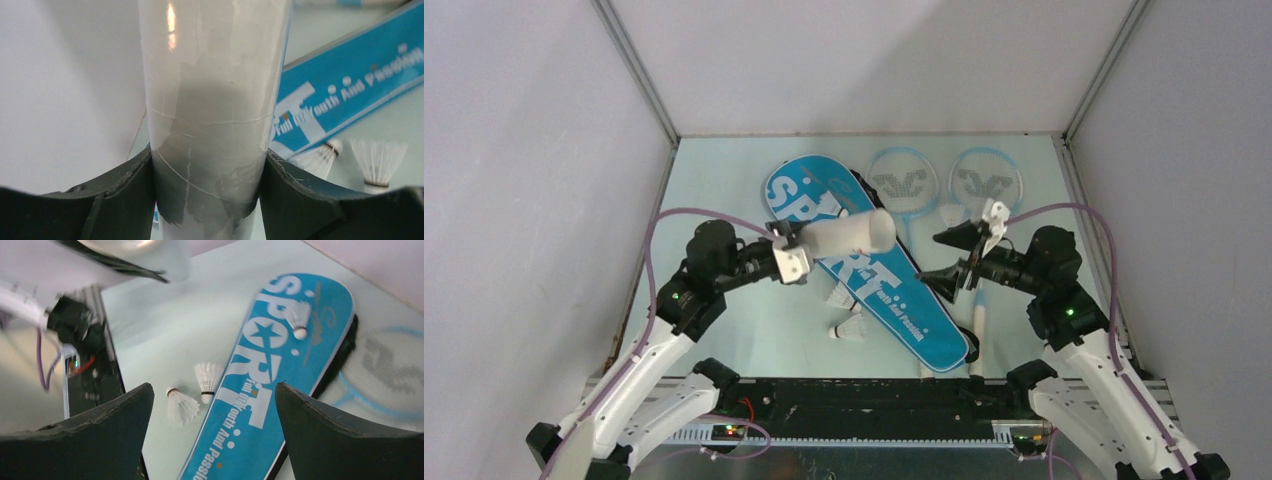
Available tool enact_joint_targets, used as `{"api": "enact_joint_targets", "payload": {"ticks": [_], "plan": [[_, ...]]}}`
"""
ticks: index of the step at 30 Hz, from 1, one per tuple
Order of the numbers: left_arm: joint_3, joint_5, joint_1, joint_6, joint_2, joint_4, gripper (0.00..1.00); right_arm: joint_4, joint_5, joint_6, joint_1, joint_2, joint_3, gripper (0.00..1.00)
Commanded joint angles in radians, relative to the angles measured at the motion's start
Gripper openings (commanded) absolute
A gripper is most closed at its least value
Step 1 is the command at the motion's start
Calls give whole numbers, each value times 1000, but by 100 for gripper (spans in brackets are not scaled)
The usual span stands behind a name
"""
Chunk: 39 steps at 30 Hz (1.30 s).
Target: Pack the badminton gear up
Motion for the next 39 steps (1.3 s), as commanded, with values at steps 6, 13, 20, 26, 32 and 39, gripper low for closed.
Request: {"api": "enact_joint_targets", "payload": {"ticks": [6,13,20,26,32,39], "plan": [[-6,56,-21,280,60,-140,31,-71,-41,-386,248,-30,79,90],[-27,51,-31,264,54,-124,33,10,-114,-365,298,14,79,82],[-36,33,-43,261,62,-114,33,23,-53,-321,336,48,79,70],[-28,32,-46,255,69,-123,33,41,-42,-310,364,89,79,54],[-26,17,-50,229,68,-107,34,62,-27,-304,391,131,79,41],[-22,12,-52,230,65,-117,34,84,14,-298,401,147,79,17]]}}
